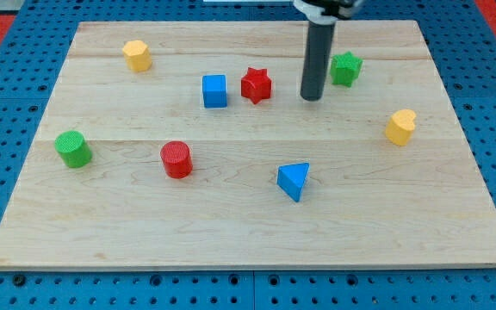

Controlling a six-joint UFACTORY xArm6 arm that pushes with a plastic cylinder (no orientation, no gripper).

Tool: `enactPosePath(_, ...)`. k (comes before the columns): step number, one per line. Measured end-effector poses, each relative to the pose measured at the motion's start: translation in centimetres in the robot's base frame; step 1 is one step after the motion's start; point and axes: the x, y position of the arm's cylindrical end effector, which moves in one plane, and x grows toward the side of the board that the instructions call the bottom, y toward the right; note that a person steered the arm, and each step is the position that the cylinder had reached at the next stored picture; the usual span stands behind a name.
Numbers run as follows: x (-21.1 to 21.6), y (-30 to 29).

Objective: Move red star above the yellow hexagon

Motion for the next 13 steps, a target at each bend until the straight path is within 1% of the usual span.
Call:
enactPosePath(1, -0.9, -2.4)
enactPosePath(2, -4.6, -6.7)
enactPosePath(3, -2.8, -8.8)
enactPosePath(4, 0.9, -8.0)
enactPosePath(5, 0.6, -10.6)
enactPosePath(6, -2.6, -10.7)
enactPosePath(7, -6.3, -13.1)
enactPosePath(8, -7.5, -14.2)
enactPosePath(9, -7.5, -8.4)
enactPosePath(10, -7.5, -6.3)
enactPosePath(13, -7.6, -6.5)
